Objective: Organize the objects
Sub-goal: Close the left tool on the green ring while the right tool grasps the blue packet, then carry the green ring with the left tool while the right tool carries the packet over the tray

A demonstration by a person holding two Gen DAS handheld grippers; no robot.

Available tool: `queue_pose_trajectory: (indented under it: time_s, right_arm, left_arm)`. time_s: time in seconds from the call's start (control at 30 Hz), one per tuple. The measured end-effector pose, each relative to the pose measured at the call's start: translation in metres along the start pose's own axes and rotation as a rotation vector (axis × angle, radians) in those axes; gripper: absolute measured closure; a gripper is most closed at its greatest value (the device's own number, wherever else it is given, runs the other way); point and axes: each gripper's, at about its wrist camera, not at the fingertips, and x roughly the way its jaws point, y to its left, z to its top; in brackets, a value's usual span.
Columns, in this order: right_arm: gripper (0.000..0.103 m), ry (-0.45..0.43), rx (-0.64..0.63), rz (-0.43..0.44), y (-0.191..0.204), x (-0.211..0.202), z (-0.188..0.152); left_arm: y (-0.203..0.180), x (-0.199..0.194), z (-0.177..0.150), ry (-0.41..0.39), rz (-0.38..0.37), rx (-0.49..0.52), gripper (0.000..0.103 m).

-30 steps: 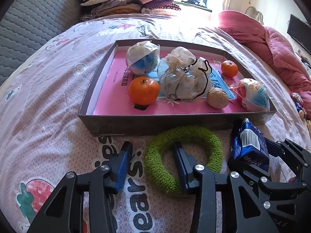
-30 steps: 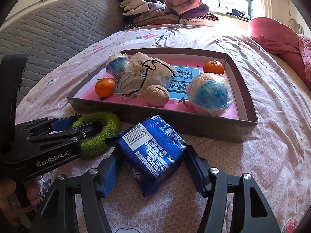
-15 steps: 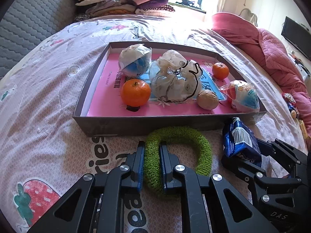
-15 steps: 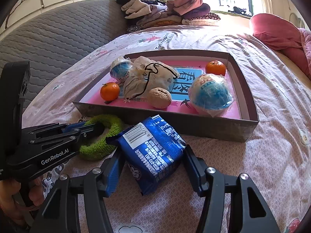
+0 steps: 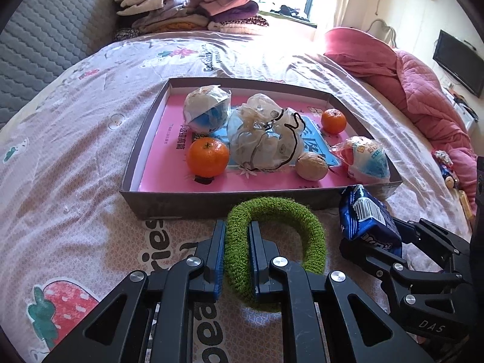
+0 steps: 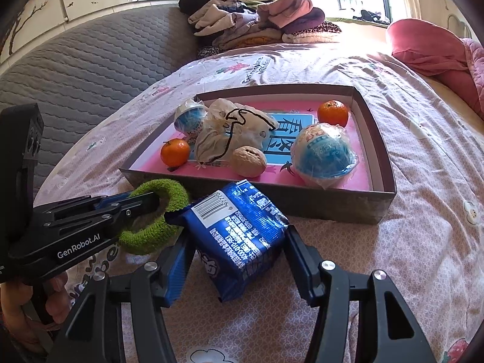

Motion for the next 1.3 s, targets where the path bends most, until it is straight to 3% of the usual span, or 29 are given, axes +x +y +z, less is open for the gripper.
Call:
queue_pose_trajectory:
  time_s: [0.8, 1.3]
  right_arm:
    - [0.045, -0.150, -0.015, -0.016, 0.006, -0.053, 0.027]
    - [0.044, -0.237, -0.104, -0.044, 0.028, -0.088, 0.068]
  left_arm:
    - [-0.009, -0.048, 0.015, -0.090, 0.011, 0.010, 0.089]
    - [-0.013, -0.087, 0.040, -0.165, 0.044, 0.026, 0.089]
